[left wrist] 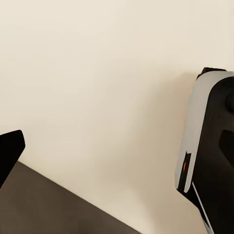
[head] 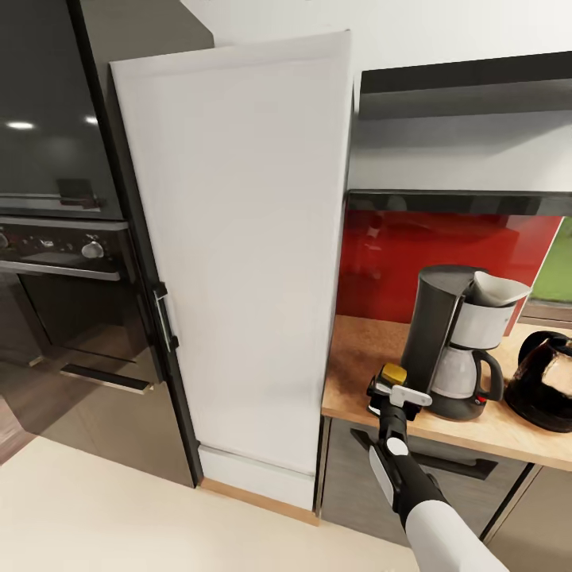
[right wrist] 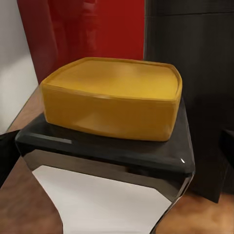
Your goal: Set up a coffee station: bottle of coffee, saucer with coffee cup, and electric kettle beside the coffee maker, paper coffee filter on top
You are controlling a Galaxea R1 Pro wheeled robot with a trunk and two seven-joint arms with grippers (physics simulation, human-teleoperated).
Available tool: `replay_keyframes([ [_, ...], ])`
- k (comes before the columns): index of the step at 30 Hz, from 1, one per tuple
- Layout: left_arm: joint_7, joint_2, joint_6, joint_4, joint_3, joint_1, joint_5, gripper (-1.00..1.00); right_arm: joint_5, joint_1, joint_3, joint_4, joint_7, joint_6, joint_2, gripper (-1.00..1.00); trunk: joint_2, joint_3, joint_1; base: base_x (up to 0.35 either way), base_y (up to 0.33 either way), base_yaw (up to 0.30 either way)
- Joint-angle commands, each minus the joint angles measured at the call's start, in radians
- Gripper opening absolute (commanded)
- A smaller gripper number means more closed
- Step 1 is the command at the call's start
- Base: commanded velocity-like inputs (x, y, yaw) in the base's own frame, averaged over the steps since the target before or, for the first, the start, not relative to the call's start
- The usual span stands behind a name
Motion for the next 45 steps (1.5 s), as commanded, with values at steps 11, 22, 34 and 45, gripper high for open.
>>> replay_keyframes([
  [11, 0.003, 0.000, -0.003, -0.002, 0.005, 0.000, -0.010, 1.00, 0.011, -0.001, -0.006, 0.001, -0.002, -0.002, 0.001, 1.00, -0.002, -0.002, 0.001, -0.195, 0.000, 0.000],
  [22, 0.003, 0.000, -0.003, -0.003, 0.005, 0.000, -0.010, 1.00, 0.011, -0.001, -0.005, 0.002, -0.002, -0.002, 0.001, 1.00, -0.002, -0.002, 0.001, -0.028, 0.000, 0.000],
  [34, 0.003, 0.004, -0.003, -0.005, 0.006, -0.001, -0.010, 1.00, 0.007, -0.001, -0.003, 0.056, 0.002, -0.002, 0.009, 1.00, -0.002, -0.002, 0.001, -0.121, 0.000, 0.000],
  [45, 0.000, 0.005, -0.004, -0.007, 0.005, -0.006, -0.011, 1.00, 0.004, -0.001, -0.005, 0.292, -0.003, -0.063, 0.009, 1.00, -0.002, -0.002, 0.001, -0.002, 0.000, 0.000],
])
